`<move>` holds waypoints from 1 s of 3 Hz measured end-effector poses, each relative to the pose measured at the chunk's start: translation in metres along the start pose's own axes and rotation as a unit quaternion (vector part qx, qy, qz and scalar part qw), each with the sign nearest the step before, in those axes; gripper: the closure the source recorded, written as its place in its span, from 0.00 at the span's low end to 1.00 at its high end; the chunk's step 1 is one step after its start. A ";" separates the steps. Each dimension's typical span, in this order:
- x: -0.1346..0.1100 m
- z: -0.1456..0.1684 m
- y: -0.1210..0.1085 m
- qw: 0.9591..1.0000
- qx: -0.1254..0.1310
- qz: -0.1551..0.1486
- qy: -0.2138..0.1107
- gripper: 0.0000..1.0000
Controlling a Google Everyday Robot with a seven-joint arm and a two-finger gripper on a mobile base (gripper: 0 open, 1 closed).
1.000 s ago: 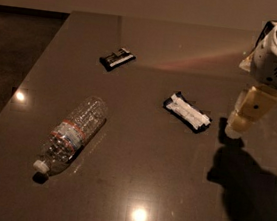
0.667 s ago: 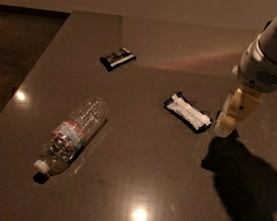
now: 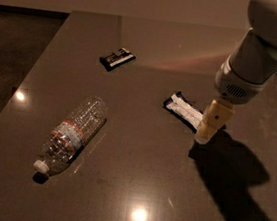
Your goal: Move rxbar blueberry near water bottle
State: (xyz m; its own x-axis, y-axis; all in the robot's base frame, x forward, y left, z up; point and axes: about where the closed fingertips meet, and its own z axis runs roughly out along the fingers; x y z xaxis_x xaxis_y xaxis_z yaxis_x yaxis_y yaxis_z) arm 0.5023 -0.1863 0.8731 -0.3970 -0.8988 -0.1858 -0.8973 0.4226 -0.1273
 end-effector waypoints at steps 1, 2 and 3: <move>-0.006 0.018 0.002 1.000 -0.010 0.003 0.007 0.00; -0.013 0.032 0.002 1.000 -0.019 0.005 0.015 0.18; -0.022 0.042 0.005 0.999 -0.031 0.007 0.021 0.42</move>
Offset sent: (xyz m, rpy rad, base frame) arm 0.0164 0.0250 -0.0458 -0.0138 0.0791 -0.0122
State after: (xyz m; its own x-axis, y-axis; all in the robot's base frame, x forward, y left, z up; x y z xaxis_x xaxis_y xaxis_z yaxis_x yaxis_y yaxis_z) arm 0.5143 -0.1597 0.8356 -0.4165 -0.8974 -0.1458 -0.9011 0.4287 -0.0647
